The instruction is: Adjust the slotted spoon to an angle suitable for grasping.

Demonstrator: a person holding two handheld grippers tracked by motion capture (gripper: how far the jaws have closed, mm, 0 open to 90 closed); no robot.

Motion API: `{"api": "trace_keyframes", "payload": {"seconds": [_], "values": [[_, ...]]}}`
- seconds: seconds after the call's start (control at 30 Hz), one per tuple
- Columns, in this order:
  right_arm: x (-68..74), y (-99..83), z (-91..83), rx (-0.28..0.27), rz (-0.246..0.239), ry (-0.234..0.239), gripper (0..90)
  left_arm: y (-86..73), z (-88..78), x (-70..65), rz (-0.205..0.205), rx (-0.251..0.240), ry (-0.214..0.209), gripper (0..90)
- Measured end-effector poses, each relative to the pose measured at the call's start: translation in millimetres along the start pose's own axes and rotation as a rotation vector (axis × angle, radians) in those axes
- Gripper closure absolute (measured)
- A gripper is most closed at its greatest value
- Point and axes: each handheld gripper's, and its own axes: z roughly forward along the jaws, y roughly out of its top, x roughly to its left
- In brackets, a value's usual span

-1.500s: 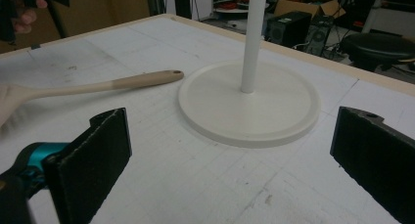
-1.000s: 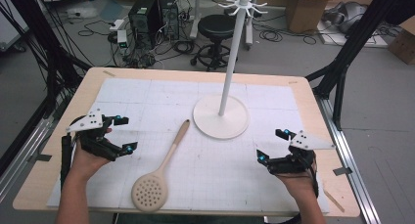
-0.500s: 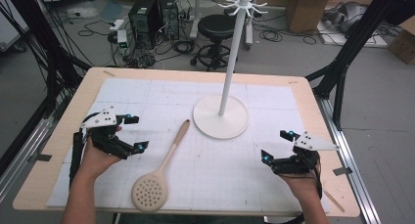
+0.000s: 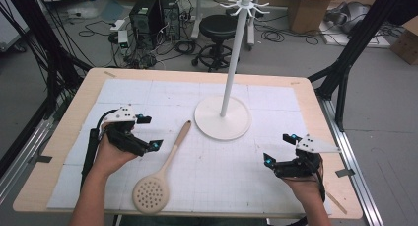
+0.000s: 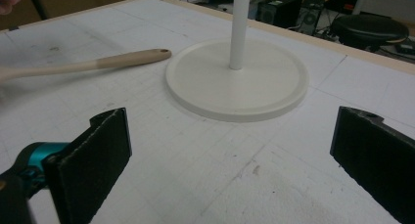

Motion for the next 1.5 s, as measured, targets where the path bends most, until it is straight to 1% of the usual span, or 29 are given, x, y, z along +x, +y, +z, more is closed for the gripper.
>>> {"api": "trace_keyframes", "payload": {"seconds": [0.03,0.07,0.1,0.27,0.33,0.4,0.43,0.47,0.5,0.53,0.6,0.67,0.7,0.73,0.87,0.9,0.93,0.97,1.0,1.07,1.1,1.17,1.2,1.23,1.3,1.37,1.4,1.43,1.5], "values": [[-0.6,-0.3,-0.2,-0.001,-0.005,-0.002,0.4,1.0,2.8,-0.2,-0.003,0.015,0.004,1.7],[-0.7,-0.4,-0.3,-0.001,-0.005,-0.001,0.3,3.5,8.1,-0.7,0.001,0.048,0.013,1.7],[-0.7,-0.4,-0.3,-0.001,-0.005,-0.001,0.3,3.5,8.1,-0.7,0.001,0.048,0.013,1.7],[-1.2,-0.7,-0.2,0.006,-0.004,-0.003,0.4,10.5,22.9,-1.9,-0.007,0.128,0.034,1.7],[-1.1,-0.6,0.3,0.008,-0.003,-0.003,0.4,12.2,29.1,-2.5,-0.021,0.154,0.038,1.7],[-1.3,-1.0,1.1,0.015,-0.007,-0.004,0.3,13.7,36.0,-3.9,-0.022,0.19,0.048,1.7],[-1.3,-1.0,1.1,0.015,-0.007,-0.004,0.3,14.7,39.6,-4.9,-0.022,0.212,0.049,1.7],[-1.3,-1.2,1.9,0.016,-0.008,-0.006,0.4,16.8,47.5,-7.1,-0.022,0.244,0.053,1.7],[-1.4,-1.3,2.2,0.018,-0.008,-0.005,0.4,17.5,51.6,-7.9,-0.024,0.26,0.053,1.7],[-1.4,-1.3,2.4,0.019,-0.007,-0.005,0.4,17.5,51.6,-7.9,-0.024,0.26,0.053,1.7],[-1.6,-1.0,2.4,0.016,-0.008,-0.006,0.4,17.8,60.0,-7.8,-0.027,0.299,0.051,1.8],[-1.7,-1.0,2.1,0.015,-0.006,-0.004,0.4,16.5,67.9,-6.9,-0.043,0.34,0.055,1.7],[-2.2,-0.9,1.3,0.012,-0.007,-0.007,0.4,14.6,74.8,-5.5,-0.059,0.38,0.061,1.7],[-2.5,-1.1,1.0,0.014,-0.005,-0.005,0.4,14.6,74.8,-5.5,-0.059,0.38,0.061,1.7],[-4.1,-2.2,1.1,0.015,-0.002,-0.009,0.3,10.8,86.3,-3.7,-0.083,0.461,0.085,1.8],[-4.5,-2.7,1.5,0.017,-0.003,-0.009,0.4,10.0,88.6,-3.4,-0.091,0.477,0.093,5.5],[-4.5,-2.7,1.5,0.017,-0.003,-0.009,0.4,9.4,90.6,-2.8,-0.09,0.494,0.099,5.5],[-4.3,-3.1,1.9,0.021,0.0,-0.008,0.4,8.9,93.1,-3.2,-0.097,0.511,0.115,16.9],[-4.3,-3.1,1.9,0.021,0.0,-0.008,0.4,8.4,94.7,-3.5,-0.097,0.519,0.124,16.9],[-4.3,-3.2,2.1,0.024,-0.003,-0.009,0.4,7.5,99.0,-4.6,-0.083,0.548,0.163,24.8],[-4.2,-3.2,2.3,0.024,-0.005,-0.011,0.4,6.8,102.1,-5.8,-0.084,0.571,0.194,27.0],[-3.7,-3.3,2.5,0.025,-0.002,-0.008,0.3,4.9,106.8,-7.8,-0.088,0.597,0.227,32.0],[-3.6,-3.3,2.6,0.025,-0.002,-0.008,0.4,4.3,108.6,-8.4,-0.089,0.609,0.23,32.6],[-3.5,-3.2,2.7,0.025,-0.003,-0.006,0.3,3.2,111.7,-9.9,-0.097,0.634,0.226,35.2],[-3.6,-3.3,2.9,0.024,-0.006,-0.006,0.3,2.5,113.4,-10.4,-0.095,0.643,0.222,37.6],[-3.7,-3.4,3.0,0.025,-0.005,-0.007,0.4,1.0,116.6,-12.3,-0.091,0.665,0.232,37.7],[-3.8,-3.6,3.0,0.027,-0.006,-0.006,0.4,1.6,117.1,-13.2,-0.08,0.67,0.236,37.5],[-4.0,-3.9,3.2,0.027,-0.005,-0.006,0.4,2.4,118.2,-14.6,-0.083,0.677,0.248,38.8],[-3.9,-4.4,3.6,0.031,0.0,-0.007,0.4,3.0,118.6,-15.0,-0.078,0.683,0.252,39.7]]}}
